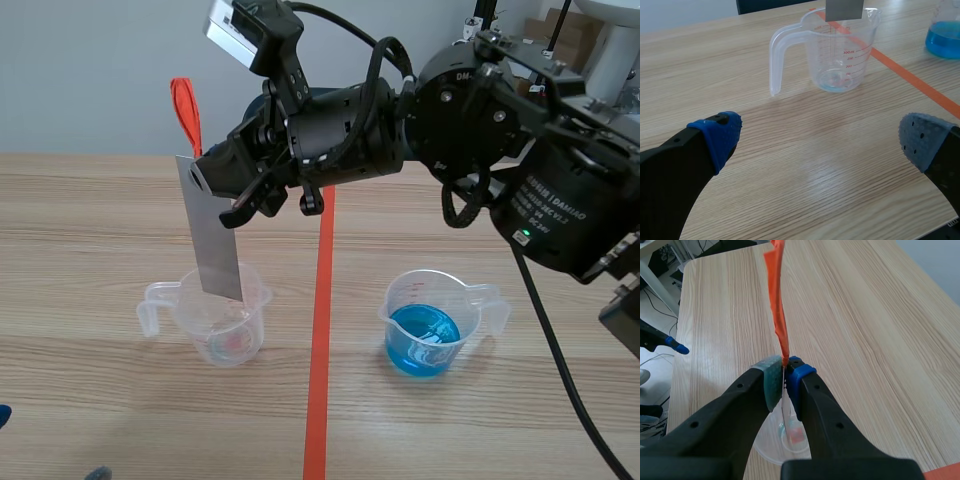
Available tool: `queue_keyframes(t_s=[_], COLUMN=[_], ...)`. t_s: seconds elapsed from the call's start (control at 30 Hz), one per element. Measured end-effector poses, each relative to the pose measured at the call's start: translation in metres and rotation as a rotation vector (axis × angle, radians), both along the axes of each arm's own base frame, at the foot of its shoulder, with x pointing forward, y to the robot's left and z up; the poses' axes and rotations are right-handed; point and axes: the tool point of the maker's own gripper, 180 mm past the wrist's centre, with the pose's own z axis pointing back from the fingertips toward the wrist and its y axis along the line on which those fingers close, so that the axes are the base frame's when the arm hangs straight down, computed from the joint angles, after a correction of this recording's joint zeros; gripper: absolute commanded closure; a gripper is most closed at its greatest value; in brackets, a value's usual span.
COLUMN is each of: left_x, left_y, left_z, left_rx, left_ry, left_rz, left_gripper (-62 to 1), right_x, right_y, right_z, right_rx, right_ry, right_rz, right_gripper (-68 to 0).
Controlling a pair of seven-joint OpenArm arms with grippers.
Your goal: Do the redox reaction experiment. move the plate over the blue solution
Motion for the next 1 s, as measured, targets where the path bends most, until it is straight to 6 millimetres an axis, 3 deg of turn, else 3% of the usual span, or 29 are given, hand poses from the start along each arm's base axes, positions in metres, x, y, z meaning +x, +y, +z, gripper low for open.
queue_keyframes(t_s=[0.2,0.4,0.6,0.8,1.0], left_x=[-0.001,0.006,0.022,0.034,0.04], left_y=[-0.003,-0.009,-0.003,0.001,0.006], left_z=[0.007,0.042,0.077,0.107,0.122], left_rx=[-0.008,-0.051,-0.05,-0.043,0.068], left_ry=[-0.017,-0.144,-0.232,-0.279,-0.275], left_rz=[-0.089,-0.19,-0.274,-0.374,-0.525], left_gripper=[-62.3,-62.3,-61.6,-31.3,-12.3], right_x=[0.0,-0.005,-0.011,-0.008,0.0], right_y=[-0.002,-0.013,-0.03,-0.058,-0.095], right_z=[0.034,0.06,0.066,0.076,0.084], right_rx=[0.04,0.05,0.031,0.038,0.035], right_ry=[-0.04,-0.08,-0.102,-0.093,-0.083], right_rz=[0.037,0.068,0.077,0.042,-0.018], right_gripper=[-0.6,-0.6,-0.6,-0.6,-0.6])
